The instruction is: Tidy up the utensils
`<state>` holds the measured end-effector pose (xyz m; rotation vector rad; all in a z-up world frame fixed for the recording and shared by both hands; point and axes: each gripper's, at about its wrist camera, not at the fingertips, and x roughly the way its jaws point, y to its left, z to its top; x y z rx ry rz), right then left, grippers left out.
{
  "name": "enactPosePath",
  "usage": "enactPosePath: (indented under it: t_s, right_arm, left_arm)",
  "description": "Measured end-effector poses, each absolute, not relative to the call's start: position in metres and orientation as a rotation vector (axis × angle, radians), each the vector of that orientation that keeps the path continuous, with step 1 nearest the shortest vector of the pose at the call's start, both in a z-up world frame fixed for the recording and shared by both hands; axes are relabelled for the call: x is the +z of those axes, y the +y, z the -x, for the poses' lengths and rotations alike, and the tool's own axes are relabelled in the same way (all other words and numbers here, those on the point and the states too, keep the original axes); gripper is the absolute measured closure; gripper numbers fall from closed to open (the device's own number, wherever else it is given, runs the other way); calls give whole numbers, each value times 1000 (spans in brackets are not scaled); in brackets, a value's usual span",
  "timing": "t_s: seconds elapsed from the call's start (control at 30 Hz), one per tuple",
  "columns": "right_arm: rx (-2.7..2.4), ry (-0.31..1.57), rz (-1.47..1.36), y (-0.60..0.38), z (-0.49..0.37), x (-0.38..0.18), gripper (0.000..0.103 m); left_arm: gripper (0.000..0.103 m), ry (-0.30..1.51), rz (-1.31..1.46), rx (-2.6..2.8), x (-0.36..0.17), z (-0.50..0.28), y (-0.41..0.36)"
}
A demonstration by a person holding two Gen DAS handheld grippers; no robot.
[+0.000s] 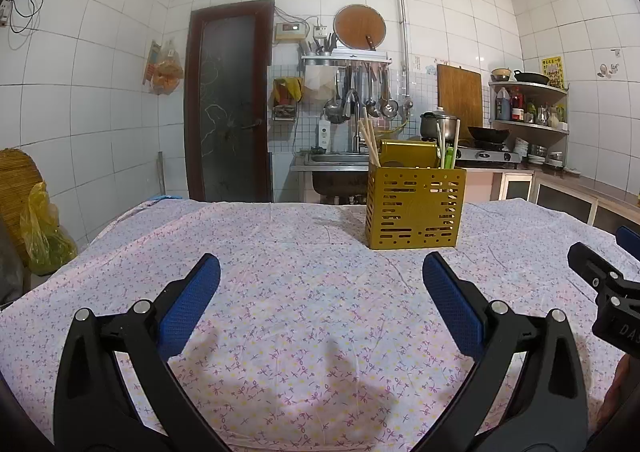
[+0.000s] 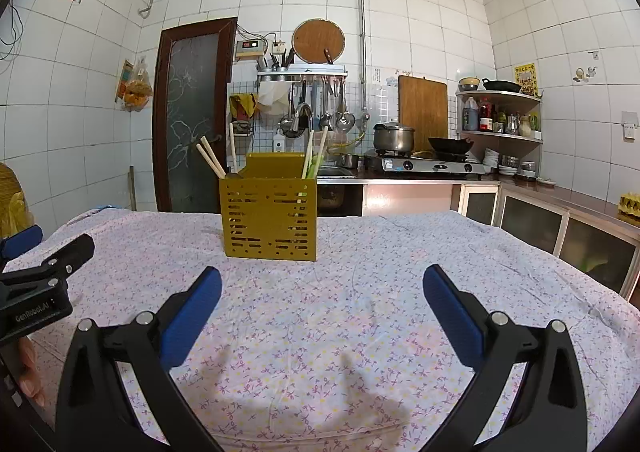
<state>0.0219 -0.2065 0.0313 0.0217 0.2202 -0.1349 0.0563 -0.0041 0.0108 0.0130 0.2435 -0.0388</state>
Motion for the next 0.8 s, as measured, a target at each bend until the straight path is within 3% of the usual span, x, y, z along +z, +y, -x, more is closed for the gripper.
enactPosePath:
  t_s: [0.8]
  right_arm:
    - [-139,224,-30,-209,-23,32,5]
  left_arm:
    - [5,239,-7,-40,9,-55,-4]
